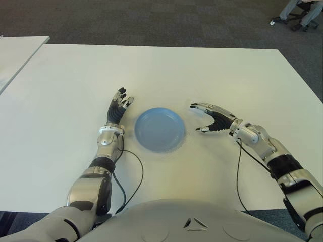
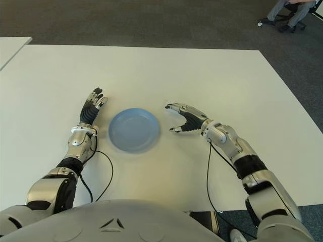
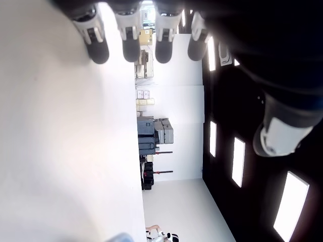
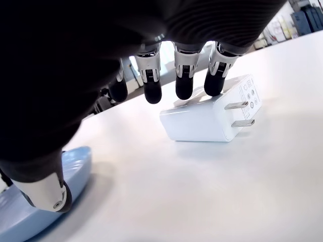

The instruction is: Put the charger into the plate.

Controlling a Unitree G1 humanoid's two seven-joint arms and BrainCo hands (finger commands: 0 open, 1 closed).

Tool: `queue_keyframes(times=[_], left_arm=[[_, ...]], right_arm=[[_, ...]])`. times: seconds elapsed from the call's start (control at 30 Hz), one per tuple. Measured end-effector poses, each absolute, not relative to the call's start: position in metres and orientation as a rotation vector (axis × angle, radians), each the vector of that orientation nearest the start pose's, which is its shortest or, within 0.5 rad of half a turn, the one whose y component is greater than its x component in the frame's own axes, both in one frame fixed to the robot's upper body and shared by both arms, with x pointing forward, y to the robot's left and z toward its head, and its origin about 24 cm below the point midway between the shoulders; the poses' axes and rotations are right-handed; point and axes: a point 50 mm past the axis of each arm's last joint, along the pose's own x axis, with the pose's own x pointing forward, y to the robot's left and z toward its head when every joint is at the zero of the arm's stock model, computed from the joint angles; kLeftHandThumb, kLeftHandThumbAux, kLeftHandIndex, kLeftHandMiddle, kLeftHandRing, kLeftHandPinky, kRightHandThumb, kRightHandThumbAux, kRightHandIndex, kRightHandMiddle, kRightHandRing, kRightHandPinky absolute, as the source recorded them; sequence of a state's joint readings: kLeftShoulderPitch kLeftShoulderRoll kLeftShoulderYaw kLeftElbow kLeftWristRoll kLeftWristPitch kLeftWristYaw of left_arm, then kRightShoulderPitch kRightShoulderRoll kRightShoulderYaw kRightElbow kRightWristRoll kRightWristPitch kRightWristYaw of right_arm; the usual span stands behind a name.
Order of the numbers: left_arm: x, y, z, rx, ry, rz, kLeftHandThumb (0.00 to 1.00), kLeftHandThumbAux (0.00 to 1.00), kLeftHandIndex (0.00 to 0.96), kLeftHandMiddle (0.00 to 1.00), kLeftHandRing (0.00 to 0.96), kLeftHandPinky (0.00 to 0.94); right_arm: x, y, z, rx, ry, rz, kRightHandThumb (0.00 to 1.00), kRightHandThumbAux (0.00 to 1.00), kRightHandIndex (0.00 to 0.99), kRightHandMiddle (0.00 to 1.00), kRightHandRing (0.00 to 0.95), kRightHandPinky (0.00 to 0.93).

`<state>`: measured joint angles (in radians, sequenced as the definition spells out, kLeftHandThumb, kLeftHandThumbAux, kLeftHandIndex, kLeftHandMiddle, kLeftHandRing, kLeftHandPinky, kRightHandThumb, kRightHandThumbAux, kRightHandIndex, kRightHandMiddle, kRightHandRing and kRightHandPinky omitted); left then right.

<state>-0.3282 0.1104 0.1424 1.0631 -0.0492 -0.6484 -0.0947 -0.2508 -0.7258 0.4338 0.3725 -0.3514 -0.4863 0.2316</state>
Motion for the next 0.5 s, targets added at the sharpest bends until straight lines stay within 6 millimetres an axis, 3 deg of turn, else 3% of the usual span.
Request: queue_keyframes(times=[0.27, 0.5], left_arm=[[0.270, 0.191, -0.043, 0.032, 0.117, 0.033, 0.000, 0.530, 0.000, 0.084, 0.067, 0.053], [0.270, 0.192, -0.044, 0.034, 0.125, 0.034, 0.000, 0.530, 0.000, 0.084, 0.067, 0.056]], right_arm=[[0.236, -0.200, 0.050, -1.071, 0.018, 0.876, 0.036, 0.592, 0.000, 0.000, 0.000, 0.000], [0.230, -0.197, 0.056, -1.092, 0.039, 0.894, 0.003, 0.568, 0.000, 0.000, 0.000, 0.000]])
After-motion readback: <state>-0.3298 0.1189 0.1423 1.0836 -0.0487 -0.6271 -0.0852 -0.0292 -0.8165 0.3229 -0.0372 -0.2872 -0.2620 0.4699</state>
